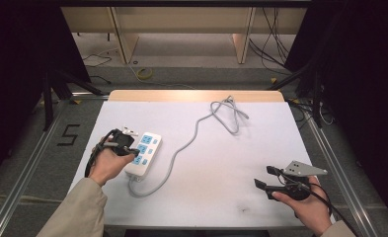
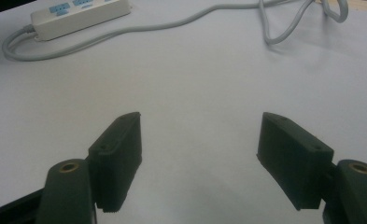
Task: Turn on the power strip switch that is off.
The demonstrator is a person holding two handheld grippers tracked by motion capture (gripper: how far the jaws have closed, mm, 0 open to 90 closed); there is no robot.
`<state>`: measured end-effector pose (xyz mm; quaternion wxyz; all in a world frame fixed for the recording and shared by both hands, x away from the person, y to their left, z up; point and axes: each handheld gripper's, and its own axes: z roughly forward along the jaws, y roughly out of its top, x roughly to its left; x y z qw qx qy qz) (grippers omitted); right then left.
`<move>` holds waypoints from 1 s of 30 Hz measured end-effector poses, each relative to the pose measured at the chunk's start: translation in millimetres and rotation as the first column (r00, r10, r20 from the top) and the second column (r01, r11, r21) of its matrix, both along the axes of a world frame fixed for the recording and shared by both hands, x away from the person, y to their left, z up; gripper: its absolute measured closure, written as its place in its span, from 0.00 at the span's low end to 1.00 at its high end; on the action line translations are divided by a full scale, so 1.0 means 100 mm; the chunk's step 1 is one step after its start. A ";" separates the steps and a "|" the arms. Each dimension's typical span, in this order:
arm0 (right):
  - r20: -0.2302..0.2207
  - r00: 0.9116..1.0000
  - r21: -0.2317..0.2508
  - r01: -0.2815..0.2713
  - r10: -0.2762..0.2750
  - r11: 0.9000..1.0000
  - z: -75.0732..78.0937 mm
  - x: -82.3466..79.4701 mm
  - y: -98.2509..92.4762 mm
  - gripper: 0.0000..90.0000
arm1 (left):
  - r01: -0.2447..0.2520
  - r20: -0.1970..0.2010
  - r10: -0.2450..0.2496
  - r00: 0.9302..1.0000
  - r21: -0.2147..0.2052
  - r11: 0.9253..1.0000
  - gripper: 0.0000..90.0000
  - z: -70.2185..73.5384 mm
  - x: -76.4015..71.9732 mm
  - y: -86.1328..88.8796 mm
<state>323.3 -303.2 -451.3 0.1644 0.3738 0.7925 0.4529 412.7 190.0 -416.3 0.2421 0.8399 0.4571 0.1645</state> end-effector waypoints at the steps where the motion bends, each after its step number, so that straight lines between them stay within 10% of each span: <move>1: -0.005 1.000 -0.001 -0.004 0.004 1.000 0.00 0.00 0.01 0.34 | 0.006 -0.005 -0.006 1.000 0.002 1.000 1.00 0.00 0.00 -0.01; 30: -0.013 1.000 0.005 -0.009 0.009 1.000 -0.01 0.01 0.03 0.35 | 0.015 -0.097 -0.016 0.995 -0.018 1.000 1.00 -0.02 0.11 -0.15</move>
